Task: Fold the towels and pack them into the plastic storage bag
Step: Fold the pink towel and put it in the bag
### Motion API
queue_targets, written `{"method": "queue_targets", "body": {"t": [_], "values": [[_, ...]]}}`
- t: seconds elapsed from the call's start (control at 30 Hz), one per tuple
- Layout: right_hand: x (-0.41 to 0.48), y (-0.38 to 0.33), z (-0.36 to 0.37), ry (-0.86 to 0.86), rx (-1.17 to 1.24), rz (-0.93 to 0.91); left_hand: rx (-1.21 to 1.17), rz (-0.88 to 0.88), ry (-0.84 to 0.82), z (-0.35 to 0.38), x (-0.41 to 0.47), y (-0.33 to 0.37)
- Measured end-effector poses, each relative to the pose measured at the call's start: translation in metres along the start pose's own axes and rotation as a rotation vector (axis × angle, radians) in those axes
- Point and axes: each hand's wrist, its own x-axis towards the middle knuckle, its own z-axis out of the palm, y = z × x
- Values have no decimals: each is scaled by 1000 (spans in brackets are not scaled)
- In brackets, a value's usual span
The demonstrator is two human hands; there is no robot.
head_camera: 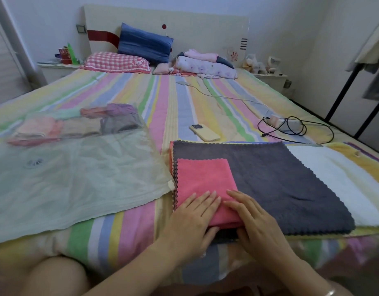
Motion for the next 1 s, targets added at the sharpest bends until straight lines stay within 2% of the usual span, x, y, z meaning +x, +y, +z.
{"method": "queue_targets", "body": {"t": [0.2, 0.37, 0.43, 0.53, 0.67, 0.83, 1.0], "values": [[2, 6, 5, 63, 55, -10, -73, -27, -31, -3, -5, -10], [13, 7, -11, 142, 201, 12, -329, -157, 137, -24, -1, -13], [15, 5, -23, 156, 280, 18, -424, -158, 224, -35, -2, -16], [16, 0, -41, 148, 480, 107, -695, -214, 293, -47, -4, -18], [22, -8, -40, 187, 674, 220, -886, -255, 349, -49, 3, -19], [33, 2, -16, 179, 550, 480, -859, -410, 389, -36, 19, -24], [47, 18, 8, 109, 342, 716, -619, -716, 246, -17, 41, -35]]}}
